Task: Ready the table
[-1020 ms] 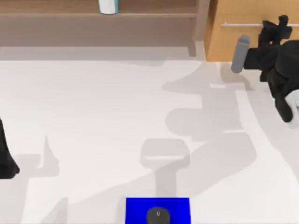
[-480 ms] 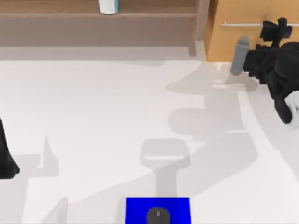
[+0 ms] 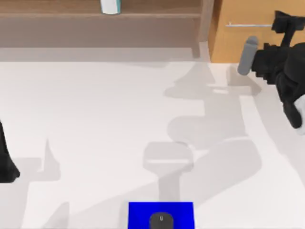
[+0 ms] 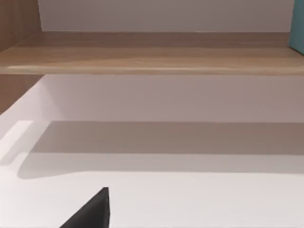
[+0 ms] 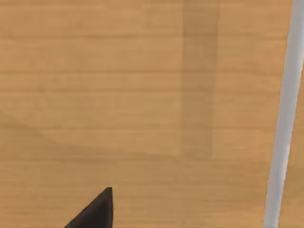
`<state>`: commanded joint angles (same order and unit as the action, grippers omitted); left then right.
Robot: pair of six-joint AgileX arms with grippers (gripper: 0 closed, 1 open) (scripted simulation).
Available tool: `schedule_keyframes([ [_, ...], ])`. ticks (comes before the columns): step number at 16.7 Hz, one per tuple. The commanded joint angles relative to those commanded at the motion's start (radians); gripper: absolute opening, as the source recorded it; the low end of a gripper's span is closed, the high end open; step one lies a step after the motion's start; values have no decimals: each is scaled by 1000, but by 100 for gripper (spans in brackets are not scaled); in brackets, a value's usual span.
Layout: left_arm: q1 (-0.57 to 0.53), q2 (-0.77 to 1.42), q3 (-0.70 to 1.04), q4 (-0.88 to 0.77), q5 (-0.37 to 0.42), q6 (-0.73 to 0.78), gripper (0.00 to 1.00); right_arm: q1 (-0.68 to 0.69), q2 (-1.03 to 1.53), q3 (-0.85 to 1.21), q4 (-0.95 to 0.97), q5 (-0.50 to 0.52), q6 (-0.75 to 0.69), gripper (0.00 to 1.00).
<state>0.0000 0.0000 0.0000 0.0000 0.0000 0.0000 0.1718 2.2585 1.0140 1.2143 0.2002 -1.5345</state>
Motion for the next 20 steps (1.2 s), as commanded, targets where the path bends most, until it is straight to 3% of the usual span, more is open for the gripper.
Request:
schedule_keyframes([
  [15,0,0,0,0,0,0,100,24,-30,-127,65,23,3,100],
  [20,0,0,0,0,0,0,100,204,-54,-77,27,108,177,100],
])
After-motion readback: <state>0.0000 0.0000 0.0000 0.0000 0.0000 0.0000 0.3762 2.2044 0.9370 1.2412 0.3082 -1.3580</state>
